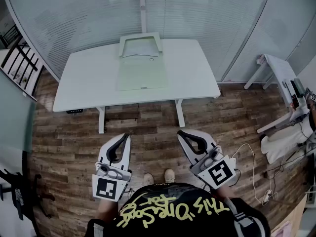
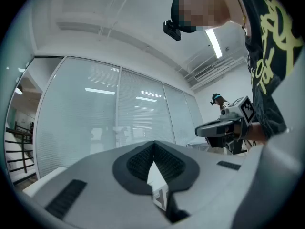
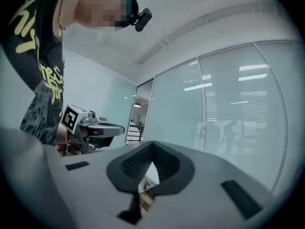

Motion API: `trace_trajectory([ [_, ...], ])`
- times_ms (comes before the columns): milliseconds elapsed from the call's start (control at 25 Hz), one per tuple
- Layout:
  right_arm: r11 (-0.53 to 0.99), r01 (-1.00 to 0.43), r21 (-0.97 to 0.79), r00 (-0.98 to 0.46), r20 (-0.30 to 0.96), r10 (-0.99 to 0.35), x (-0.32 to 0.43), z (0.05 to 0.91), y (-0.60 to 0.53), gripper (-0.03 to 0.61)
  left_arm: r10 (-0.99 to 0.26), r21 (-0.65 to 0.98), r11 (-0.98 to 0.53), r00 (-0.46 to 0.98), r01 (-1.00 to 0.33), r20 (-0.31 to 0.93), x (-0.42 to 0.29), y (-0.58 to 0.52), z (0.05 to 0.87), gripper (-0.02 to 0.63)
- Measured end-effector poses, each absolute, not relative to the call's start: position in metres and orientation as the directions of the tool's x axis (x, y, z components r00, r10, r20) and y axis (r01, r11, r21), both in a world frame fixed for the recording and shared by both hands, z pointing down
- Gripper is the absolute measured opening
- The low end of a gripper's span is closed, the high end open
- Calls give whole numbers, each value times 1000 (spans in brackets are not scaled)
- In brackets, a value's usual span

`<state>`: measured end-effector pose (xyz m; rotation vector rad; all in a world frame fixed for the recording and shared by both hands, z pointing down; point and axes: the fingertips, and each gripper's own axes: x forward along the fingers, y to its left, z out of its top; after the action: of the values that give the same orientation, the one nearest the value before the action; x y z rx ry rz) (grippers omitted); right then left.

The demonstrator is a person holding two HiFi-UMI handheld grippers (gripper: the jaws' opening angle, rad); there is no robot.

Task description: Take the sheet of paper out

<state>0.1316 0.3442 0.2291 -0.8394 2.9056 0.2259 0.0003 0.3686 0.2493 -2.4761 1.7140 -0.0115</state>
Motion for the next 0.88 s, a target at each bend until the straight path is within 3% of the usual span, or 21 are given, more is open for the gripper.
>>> trace_trajectory([
  [880,784,-608,125,-793,-135,-594,137,229,336,8,-947,-146,-303,314,-942,-67,-16,369,244,5],
])
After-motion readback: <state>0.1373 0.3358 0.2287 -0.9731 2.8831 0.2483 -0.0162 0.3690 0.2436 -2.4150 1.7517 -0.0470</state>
